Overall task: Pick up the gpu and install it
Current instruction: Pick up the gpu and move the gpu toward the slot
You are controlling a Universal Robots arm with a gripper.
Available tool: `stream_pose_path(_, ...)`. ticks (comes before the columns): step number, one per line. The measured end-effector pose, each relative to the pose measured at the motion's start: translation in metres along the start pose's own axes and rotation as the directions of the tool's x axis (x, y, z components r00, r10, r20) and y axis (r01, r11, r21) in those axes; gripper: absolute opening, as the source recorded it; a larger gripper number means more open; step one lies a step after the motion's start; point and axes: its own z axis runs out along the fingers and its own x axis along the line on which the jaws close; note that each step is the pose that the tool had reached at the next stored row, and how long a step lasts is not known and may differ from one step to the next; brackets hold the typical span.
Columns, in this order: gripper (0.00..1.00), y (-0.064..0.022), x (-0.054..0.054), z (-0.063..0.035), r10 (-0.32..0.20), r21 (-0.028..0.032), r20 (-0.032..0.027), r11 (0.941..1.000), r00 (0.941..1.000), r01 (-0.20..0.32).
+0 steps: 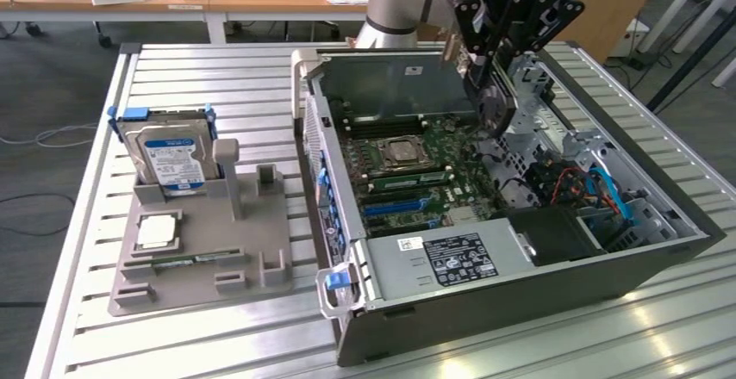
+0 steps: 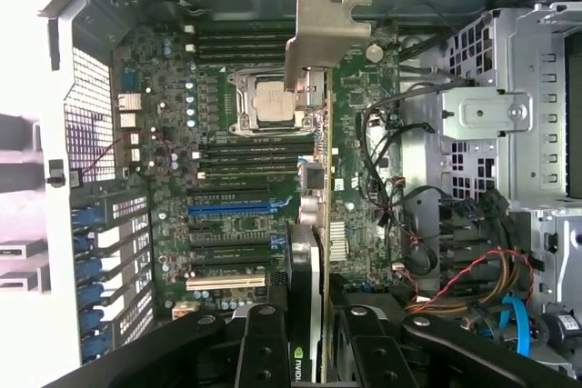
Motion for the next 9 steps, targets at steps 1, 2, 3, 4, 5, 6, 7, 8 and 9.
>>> stream_pose_path(1, 0.27, 0.0000, -0.0001, 0.0000, 0.000, 0.0000, 0.0000, 1.0000, 1.0000, 0.000)
stream_pose_path(2, 0.27, 0.0000, -0.0001, 0.0000, 0.000, 0.0000, 0.0000, 1.0000, 1.0000, 0.000)
stream_pose_path(3, 0.27, 0.0000, -0.0001, 0.0000, 0.000, 0.0000, 0.0000, 1.0000, 1.0000, 0.000)
stream_pose_path(4, 0.27, 0.0000, -0.0002, 0.0000, 0.000, 0.0000, 0.0000, 1.0000, 1.0000, 0.000)
stream_pose_path(5, 0.27, 0.0000, -0.0003, 0.0000, 0.000, 0.0000, 0.0000, 1.0000, 1.0000, 0.000)
stream_pose_path(6, 0.27, 0.0000, -0.0003, 0.0000, 0.000, 0.0000, 0.0000, 1.0000, 1.0000, 0.000)
stream_pose_path(7, 0.27, 0.0000, -0.0006, 0.0001, 0.000, -0.0001, 0.0001, 1.0000, 1.0000, 0.000)
stream_pose_path(8, 0.27, 0.0001, -0.0011, 0.0001, 0.000, -0.0001, 0.0000, 1.0000, 1.0000, 0.000)
stream_pose_path(9, 0.27, 0.0001, -0.0015, 0.0001, 0.000, -0.0001, 0.0000, 1.0000, 1.0000, 0.000)
